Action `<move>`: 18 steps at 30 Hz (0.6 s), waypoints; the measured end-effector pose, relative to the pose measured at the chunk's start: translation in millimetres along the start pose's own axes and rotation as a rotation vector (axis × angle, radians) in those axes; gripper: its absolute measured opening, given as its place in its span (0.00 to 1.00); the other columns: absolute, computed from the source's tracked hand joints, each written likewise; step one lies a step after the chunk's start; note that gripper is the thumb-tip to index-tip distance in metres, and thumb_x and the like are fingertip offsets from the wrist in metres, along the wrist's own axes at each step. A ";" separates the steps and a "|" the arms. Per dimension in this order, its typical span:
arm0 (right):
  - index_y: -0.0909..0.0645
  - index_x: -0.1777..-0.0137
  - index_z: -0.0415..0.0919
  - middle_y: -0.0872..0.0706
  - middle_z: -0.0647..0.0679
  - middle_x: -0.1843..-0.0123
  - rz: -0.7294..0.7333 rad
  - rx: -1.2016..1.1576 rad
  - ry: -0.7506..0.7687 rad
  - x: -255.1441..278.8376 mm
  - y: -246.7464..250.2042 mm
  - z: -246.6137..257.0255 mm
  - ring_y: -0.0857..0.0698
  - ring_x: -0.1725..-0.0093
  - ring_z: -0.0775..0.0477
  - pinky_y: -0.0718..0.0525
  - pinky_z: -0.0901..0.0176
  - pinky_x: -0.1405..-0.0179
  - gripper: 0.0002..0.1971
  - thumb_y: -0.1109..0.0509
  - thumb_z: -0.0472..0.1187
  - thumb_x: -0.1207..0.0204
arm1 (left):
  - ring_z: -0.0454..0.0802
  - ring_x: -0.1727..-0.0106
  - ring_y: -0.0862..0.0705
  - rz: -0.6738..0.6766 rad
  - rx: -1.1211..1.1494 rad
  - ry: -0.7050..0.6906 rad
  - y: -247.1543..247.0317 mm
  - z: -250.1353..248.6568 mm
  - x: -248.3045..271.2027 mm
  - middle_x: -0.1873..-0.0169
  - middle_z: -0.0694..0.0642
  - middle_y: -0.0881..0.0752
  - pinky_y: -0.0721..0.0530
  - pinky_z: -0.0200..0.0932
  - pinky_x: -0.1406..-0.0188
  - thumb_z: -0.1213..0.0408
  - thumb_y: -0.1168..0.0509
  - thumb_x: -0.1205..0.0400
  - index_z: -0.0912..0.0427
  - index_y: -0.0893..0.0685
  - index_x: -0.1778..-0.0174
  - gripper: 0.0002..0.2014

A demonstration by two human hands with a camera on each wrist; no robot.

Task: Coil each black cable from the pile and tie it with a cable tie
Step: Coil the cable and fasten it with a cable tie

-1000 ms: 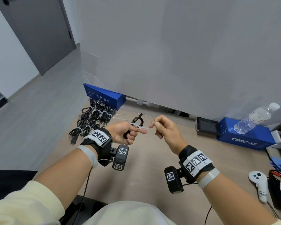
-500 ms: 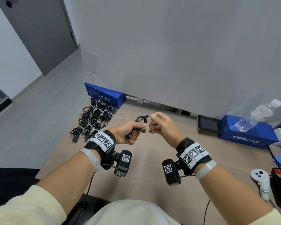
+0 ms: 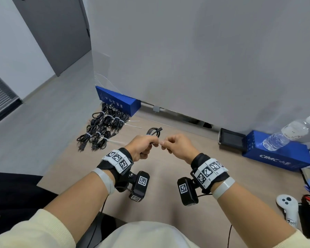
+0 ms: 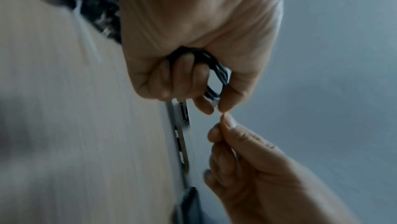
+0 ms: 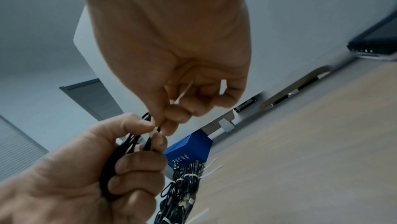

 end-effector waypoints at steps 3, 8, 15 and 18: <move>0.15 0.68 0.46 0.23 0.54 0.74 -0.073 -0.002 0.007 -9.2 16.3 -13.3 0.29 0.73 0.53 0.32 0.58 0.70 0.15 0.28 0.46 0.19 | 0.43 0.85 0.46 -0.038 0.257 0.040 6.0 -1.2 -5.7 0.85 0.46 0.41 0.50 0.35 0.82 0.68 0.37 0.22 0.55 0.29 0.74 0.14; 0.15 0.65 0.46 0.22 0.55 0.74 -0.106 0.084 0.059 -27.4 14.4 -26.9 0.26 0.72 0.55 0.32 0.63 0.71 0.13 0.29 0.45 0.18 | 0.43 0.83 0.44 0.013 0.278 -0.015 9.3 1.1 -7.8 0.84 0.46 0.39 0.49 0.40 0.78 0.66 0.39 0.17 0.54 0.28 0.69 0.14; 0.10 0.56 0.47 0.13 0.54 0.70 0.131 0.001 0.061 -60.2 -48.3 -11.8 0.20 0.69 0.55 0.24 0.65 0.66 0.11 0.31 0.46 0.17 | 0.44 0.75 0.30 -0.143 -0.080 -0.050 50.8 19.5 -26.4 0.75 0.49 0.24 0.38 0.42 0.72 0.61 0.38 0.14 0.53 0.24 0.64 0.11; 0.11 0.61 0.47 0.13 0.53 0.72 0.144 -0.017 0.056 -83.8 -80.5 10.9 0.20 0.71 0.54 0.23 0.61 0.65 0.10 0.29 0.45 0.19 | 0.45 0.73 0.29 -0.166 -0.086 -0.023 79.7 24.7 -41.4 0.73 0.49 0.23 0.36 0.41 0.72 0.60 0.38 0.15 0.55 0.23 0.57 0.06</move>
Point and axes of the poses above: each hand's wrist, its own x-axis away from the middle knuckle, its own y-axis out of the back of the hand, z = x × y, the point moved 6 cm from there along -x, towards the middle knuckle
